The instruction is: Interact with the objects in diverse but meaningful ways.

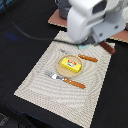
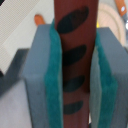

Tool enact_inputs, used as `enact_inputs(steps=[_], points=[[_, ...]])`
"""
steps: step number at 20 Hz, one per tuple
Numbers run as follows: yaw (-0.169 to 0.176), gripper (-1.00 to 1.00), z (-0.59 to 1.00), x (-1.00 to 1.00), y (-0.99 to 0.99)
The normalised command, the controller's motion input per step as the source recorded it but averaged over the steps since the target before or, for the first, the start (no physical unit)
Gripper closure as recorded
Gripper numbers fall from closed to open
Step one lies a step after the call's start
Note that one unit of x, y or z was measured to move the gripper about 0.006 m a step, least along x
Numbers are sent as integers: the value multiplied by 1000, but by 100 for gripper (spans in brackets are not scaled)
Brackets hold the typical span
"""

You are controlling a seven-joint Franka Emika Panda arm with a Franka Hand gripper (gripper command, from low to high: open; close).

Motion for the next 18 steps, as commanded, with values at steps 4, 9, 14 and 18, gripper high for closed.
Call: enact_inputs(steps=[4,9,14,18], points=[[49,100,-36,-229,902],[41,100,-261,-475,821],[23,100,-371,-659,745],[1,100,-156,-871,766]])
